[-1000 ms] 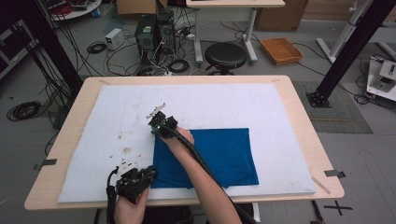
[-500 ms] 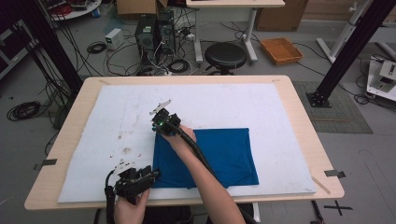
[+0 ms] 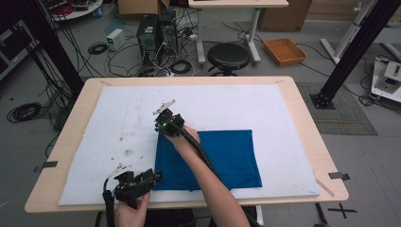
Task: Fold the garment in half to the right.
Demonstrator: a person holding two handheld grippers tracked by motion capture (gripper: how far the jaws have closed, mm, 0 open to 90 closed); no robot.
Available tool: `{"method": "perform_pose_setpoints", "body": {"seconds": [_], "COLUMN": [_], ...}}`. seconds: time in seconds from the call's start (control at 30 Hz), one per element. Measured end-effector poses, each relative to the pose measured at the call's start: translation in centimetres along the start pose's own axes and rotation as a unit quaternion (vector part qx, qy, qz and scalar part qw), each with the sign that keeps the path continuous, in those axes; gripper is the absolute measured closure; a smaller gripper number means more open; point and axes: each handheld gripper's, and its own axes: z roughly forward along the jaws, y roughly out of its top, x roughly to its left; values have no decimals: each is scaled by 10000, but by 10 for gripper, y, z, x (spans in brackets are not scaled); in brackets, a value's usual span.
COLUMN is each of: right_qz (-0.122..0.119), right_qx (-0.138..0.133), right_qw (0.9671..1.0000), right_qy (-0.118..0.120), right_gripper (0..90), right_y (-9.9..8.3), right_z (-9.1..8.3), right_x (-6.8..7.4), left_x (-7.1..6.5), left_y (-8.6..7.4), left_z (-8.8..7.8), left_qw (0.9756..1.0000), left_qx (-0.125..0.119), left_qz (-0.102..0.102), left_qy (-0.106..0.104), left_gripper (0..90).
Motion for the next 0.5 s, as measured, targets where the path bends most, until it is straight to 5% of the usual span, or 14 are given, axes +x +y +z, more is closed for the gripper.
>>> {"method": "perform_pose_setpoints", "body": {"seconds": [0.13,0.3,0.5], "right_qz": [-2,-11,23], "right_qx": [-17,-16,-60], "right_qw": [10000,10000,10000], "right_qy": [-2,7,30], "right_gripper": [893,893,893], "right_y": [0,0,1], "right_z": [-1,-2,-6], "right_x": [0,-1,-1], "left_x": [-3,1,1], "left_y": [0,1,3], "left_z": [1,2,2], "left_qw": [9992,9994,9996], "left_qx": [14,107,117], "left_qz": [220,133,101], "left_qy": [331,285,236], "left_gripper": [630,870,880]}}
